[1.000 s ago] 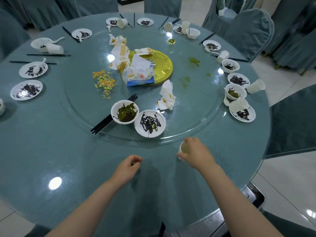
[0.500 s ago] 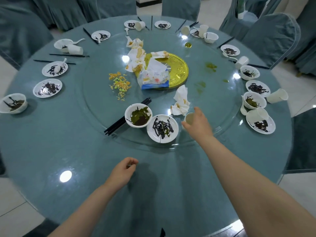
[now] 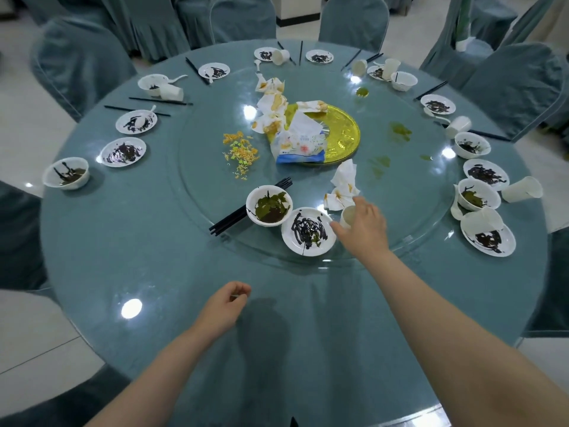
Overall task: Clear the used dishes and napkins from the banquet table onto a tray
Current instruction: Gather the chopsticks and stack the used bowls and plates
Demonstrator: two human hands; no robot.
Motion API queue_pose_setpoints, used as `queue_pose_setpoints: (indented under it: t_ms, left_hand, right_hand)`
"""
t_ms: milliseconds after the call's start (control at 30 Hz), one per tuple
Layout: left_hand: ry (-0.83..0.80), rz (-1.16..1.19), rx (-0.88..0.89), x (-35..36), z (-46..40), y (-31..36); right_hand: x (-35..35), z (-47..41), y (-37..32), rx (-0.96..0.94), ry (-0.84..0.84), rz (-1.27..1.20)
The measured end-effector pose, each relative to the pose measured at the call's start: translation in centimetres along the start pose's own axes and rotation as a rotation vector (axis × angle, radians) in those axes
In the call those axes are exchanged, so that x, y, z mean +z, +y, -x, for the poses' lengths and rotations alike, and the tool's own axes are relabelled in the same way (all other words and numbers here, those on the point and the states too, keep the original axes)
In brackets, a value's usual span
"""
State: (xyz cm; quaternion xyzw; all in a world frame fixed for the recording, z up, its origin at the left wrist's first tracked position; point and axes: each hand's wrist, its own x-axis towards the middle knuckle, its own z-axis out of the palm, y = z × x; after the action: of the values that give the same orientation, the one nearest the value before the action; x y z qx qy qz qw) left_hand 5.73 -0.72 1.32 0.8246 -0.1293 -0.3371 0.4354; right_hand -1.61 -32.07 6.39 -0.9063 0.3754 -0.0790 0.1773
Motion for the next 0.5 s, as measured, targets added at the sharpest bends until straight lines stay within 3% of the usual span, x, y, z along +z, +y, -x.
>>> queue_pose_setpoints:
  t_ms: [500]
  left_hand:
    - [0.290,0.159,0.083,-5.4,9.2,1.6]
  right_hand:
    - [0.7,9.4,-6.8,-0.195,-0.136,-0.168]
